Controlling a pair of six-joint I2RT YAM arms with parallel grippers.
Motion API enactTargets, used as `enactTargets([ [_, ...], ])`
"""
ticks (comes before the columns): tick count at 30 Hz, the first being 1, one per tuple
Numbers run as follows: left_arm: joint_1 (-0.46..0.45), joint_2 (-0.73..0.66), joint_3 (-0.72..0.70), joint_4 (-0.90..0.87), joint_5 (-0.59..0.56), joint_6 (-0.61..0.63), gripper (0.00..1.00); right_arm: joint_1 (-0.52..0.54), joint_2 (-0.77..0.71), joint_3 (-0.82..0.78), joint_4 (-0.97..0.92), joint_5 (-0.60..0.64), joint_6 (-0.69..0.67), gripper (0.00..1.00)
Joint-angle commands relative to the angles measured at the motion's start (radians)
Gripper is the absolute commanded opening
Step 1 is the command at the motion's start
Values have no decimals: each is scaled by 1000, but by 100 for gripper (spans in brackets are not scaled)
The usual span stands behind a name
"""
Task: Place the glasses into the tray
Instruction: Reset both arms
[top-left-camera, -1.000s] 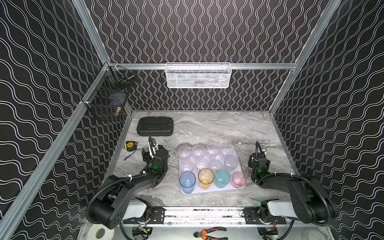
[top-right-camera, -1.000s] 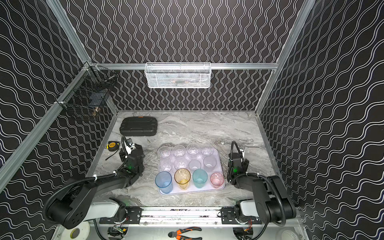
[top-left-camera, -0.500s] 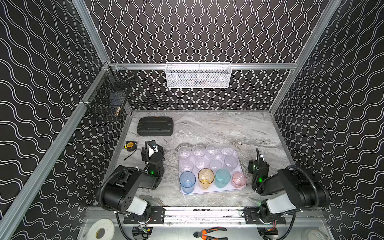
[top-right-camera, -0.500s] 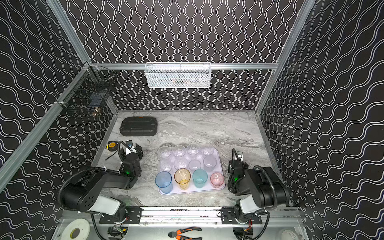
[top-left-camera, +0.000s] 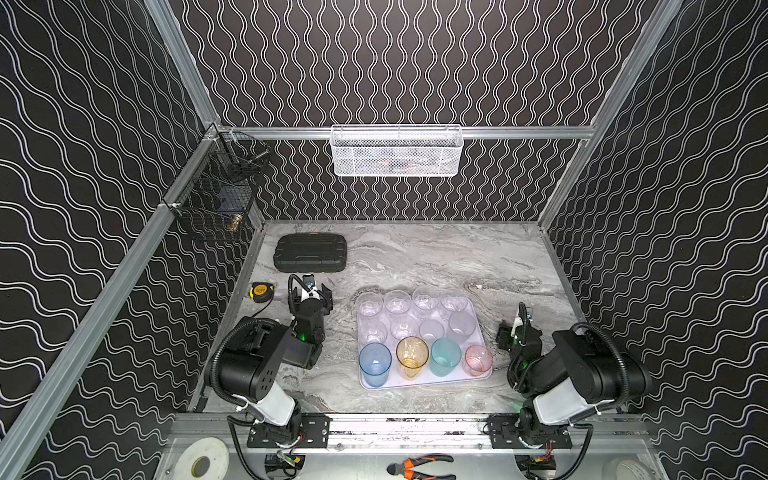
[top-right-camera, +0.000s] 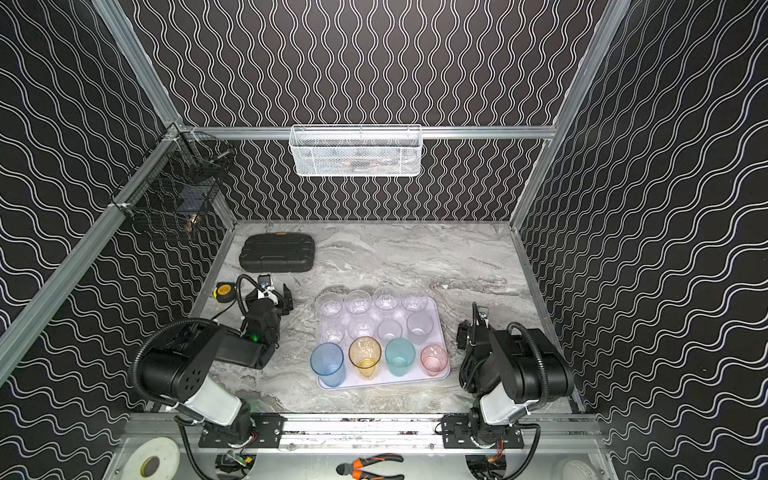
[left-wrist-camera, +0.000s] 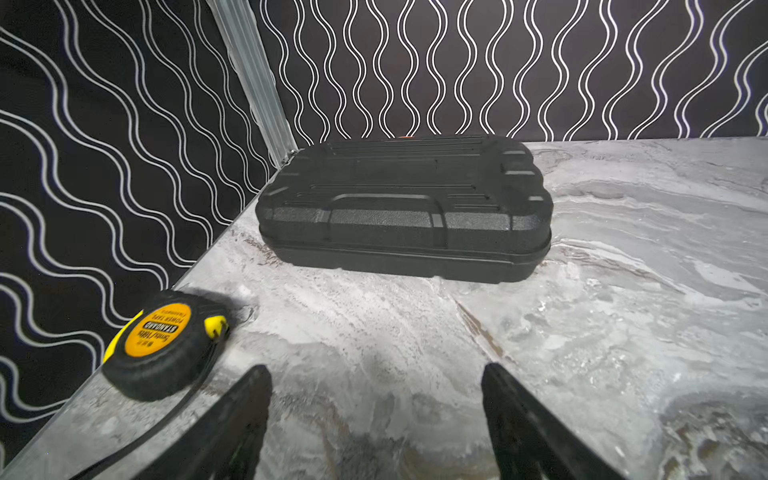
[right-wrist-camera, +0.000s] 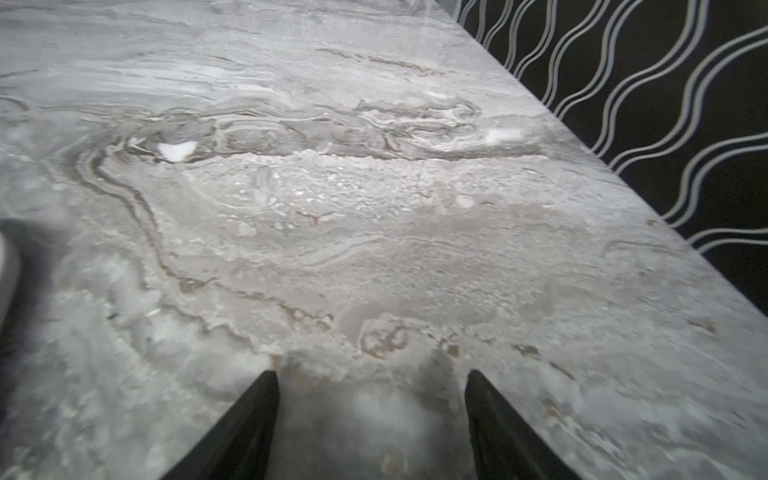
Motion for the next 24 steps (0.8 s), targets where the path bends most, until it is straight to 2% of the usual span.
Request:
enactTargets([
  [1,26,9,-2,20,109,-27,88,-1,34,7,34,-95,-18,78],
  [2,33,27,-28,63,111,-35,90,-1,64,-35,164,-89,-29,78],
  [3,44,64,-50,178,114,-21,97,-3,89,-53,252,-88,-46,79],
  [5,47,28,-37,72,136,-42,99,-4,39,-25,103,-91,-15,82],
  [6,52,52,-43,131,132,-37,98,-7,31,-20,77,-99,-11,83],
  [8,57,37,-41,97,140,-47,99,-7,76,-45,208,-91,-38,86],
  [9,60,44,-45,113,141,-47,99,-7,81,-48,229,-90,-42,91],
  [10,60,53,-47,150,137,-35,99,-7,61,-37,168,-93,-32,99],
  [12,60,42,-48,124,139,-46,99,-7,43,-25,110,-91,-21,99],
  [15,56,39,-53,132,136,-42,99,-7,78,-47,223,-91,-42,99],
  [18,28,49,-53,151,104,-16,99,-7,52,-30,139,-88,-30,99],
  [21,22,48,-51,148,97,-14,99,-7,75,-46,214,-91,-41,99],
  [24,19,50,-52,152,94,-11,99,-7,59,-37,164,-91,-35,99],
])
